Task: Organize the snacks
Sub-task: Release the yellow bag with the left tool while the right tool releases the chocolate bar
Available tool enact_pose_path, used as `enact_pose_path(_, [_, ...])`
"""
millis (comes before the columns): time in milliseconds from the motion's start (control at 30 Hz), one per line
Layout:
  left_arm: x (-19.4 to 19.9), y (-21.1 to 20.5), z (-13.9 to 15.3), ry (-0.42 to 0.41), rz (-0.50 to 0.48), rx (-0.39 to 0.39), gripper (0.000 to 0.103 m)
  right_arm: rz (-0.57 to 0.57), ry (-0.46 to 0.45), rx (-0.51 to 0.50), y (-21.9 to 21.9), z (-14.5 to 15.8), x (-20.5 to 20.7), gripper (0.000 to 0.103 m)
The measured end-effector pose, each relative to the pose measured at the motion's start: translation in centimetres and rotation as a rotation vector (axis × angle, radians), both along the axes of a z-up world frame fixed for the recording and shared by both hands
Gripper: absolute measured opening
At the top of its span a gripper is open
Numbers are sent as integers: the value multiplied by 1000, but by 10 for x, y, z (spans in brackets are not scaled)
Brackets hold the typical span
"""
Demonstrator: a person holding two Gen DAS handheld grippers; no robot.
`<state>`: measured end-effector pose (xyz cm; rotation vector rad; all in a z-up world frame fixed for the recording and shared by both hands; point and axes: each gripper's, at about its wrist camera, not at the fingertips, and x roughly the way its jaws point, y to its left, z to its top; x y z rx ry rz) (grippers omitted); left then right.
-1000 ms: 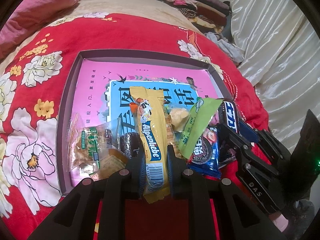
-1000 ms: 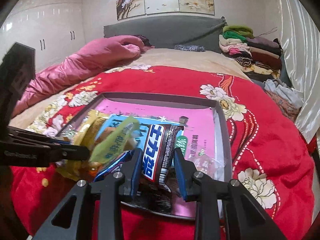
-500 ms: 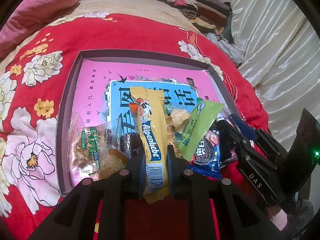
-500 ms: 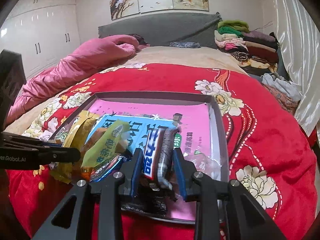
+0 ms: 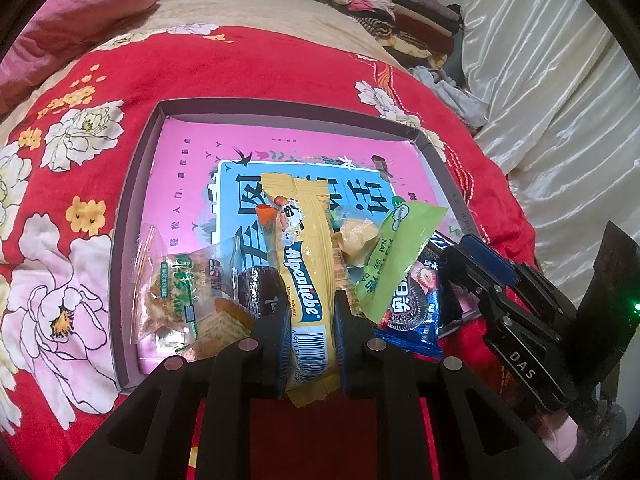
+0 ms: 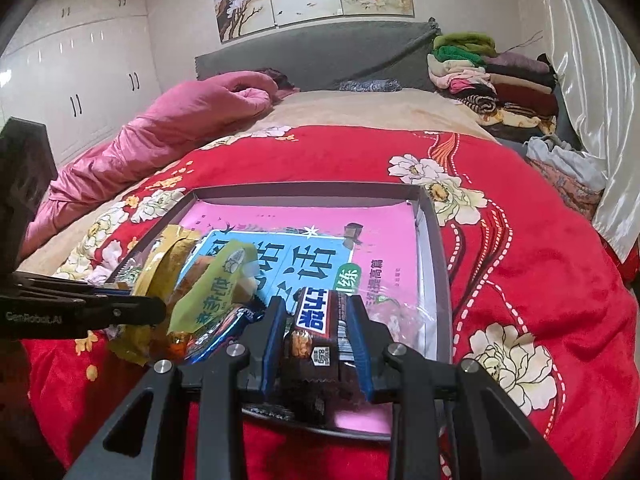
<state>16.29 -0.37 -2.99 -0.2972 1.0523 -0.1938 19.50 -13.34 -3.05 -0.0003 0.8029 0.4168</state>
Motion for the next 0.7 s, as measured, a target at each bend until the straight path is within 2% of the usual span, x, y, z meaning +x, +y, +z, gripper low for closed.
enact_pose_path(300, [2,-2,2,1,-4,-3,23,18,16,34,-3,3,-5,32])
enact_pose_path(500, [2,-4,3,2,-9,-4,35,35,19,45,0,4,-7,32])
enact_pose_path(700, [2,-7,6,-5,-14,-1,41,39,17,46,1,5,-9,32])
